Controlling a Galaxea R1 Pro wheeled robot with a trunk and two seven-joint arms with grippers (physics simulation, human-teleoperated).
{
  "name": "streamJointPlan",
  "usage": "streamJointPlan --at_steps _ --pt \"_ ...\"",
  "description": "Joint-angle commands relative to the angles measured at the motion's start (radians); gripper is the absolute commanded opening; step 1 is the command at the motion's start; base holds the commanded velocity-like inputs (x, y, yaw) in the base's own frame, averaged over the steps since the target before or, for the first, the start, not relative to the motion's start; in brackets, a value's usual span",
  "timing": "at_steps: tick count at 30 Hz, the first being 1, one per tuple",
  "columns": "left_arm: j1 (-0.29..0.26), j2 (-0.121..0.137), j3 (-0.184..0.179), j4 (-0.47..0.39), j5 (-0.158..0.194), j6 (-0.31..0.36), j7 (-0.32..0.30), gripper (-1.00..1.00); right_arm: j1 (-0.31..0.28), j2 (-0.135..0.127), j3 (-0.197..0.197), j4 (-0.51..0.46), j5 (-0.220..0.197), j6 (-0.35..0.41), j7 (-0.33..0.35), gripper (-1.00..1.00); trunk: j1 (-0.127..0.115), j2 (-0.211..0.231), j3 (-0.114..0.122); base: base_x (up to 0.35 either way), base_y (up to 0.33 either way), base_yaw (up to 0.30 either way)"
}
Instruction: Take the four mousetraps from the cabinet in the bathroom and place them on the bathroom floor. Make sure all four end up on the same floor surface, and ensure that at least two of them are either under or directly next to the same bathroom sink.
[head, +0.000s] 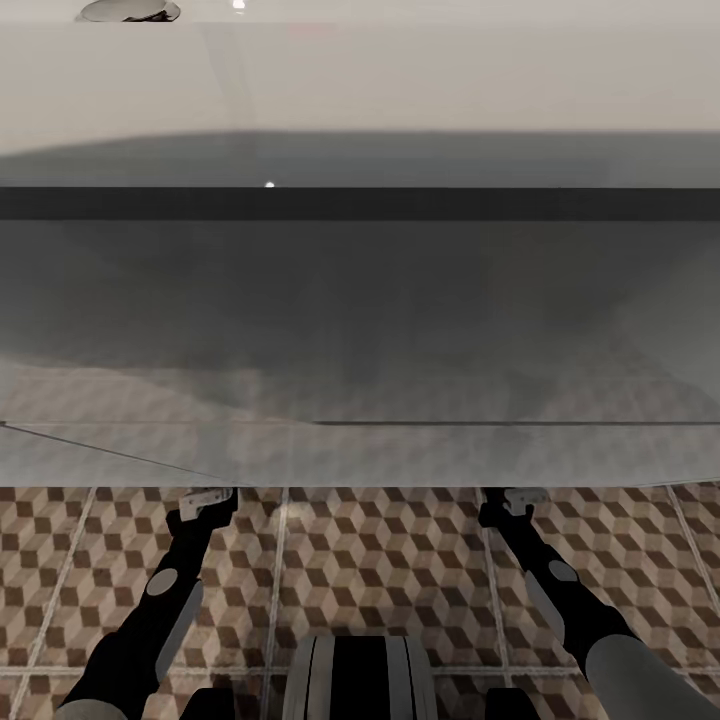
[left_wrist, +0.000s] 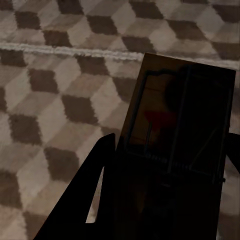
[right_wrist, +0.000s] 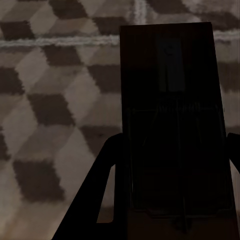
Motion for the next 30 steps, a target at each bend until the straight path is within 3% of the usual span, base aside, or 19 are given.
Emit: streamJointPlan --at_steps 1,17,21,30 --pt "-0.005 0.001 -0.002 0.001 0.009 -0.004 0.002 -1.00 -0.001 -0.001 0.005 0.001 -0.011 -0.003 0.004 -1.00 0.000 0.000 0.000 0.000 0.000 0.000" --pt "-0.036 0.001 -0.002 0.012 0.010 -0.002 0.001 -1.00 -0.003 0.010 0.006 0.000 -0.008 0.000 -0.082 -1.00 0.000 0.000 0.000 0.000 0.000 0.000" --pt "-0.039 0.002 -0.002 0.031 0.010 -0.002 0.002 -1.00 -0.003 0.018 0.006 0.000 0.012 0.000 -0.147 -1.00 0.000 0.000 0.000 0.000 0.000 0.000" --pt "-0.050 0.003 -0.001 0.043 0.010 -0.001 0.003 -1.00 -0.027 0.027 0.006 0.001 0.034 0.004 -0.175 -1.00 0.000 0.000 0.000 0.000 0.000 0.000"
